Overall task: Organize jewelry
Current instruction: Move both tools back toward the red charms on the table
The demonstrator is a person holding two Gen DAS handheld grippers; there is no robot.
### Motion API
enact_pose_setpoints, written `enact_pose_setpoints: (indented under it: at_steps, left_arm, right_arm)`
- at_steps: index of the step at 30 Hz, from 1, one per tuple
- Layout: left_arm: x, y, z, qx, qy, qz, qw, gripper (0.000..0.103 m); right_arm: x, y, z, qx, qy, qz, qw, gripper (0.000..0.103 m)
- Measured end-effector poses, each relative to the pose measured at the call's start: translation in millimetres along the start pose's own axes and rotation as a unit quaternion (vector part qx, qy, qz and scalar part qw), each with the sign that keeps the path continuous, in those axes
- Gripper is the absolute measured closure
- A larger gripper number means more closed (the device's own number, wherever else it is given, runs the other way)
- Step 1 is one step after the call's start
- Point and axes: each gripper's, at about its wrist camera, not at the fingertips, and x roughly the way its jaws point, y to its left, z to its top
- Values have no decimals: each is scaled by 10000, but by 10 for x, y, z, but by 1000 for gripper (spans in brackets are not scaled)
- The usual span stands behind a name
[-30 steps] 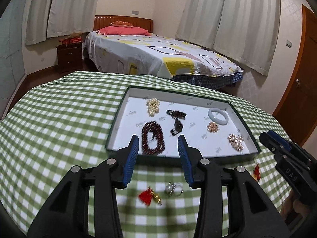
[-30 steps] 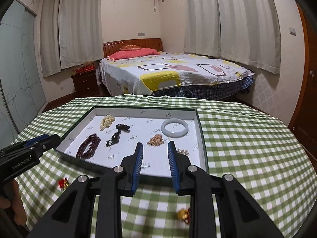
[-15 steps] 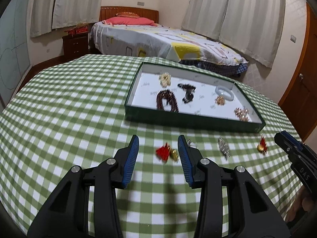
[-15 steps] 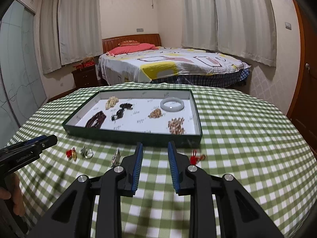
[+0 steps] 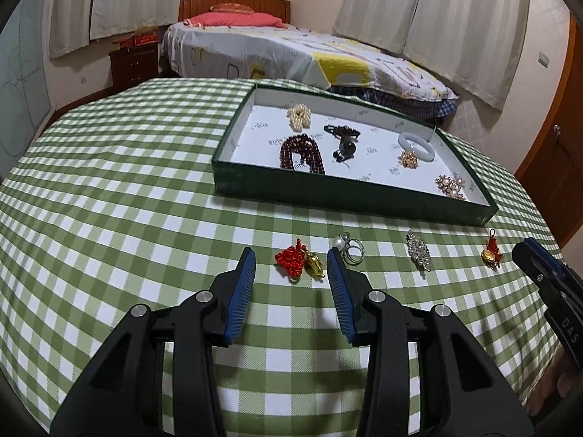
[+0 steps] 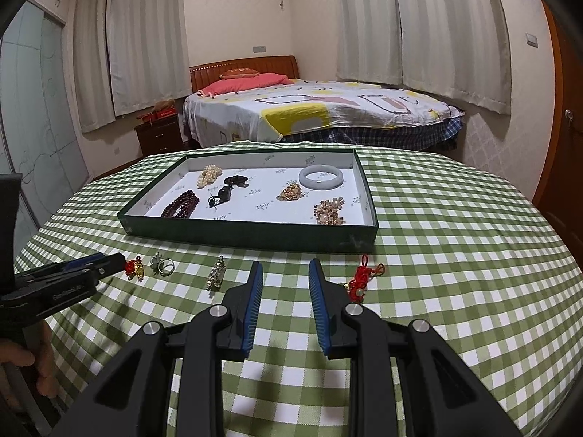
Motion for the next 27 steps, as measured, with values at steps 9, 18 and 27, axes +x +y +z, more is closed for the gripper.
enact_pose_setpoints:
  at_steps: [9,18,27]
  left_arm:
    - [175,-8,43,4,237,57,9997,64]
    - [143,84,30,-112,271,53,9996,71]
    - [216,-5,43,22,329,-50,9994,71]
  right_arm:
    - [36,-18,-6,32,54,21,10000,76]
    - [42,-6,-15,33,60,30,10000,76]
    - [62,5,-16,1,109,33,9999,76]
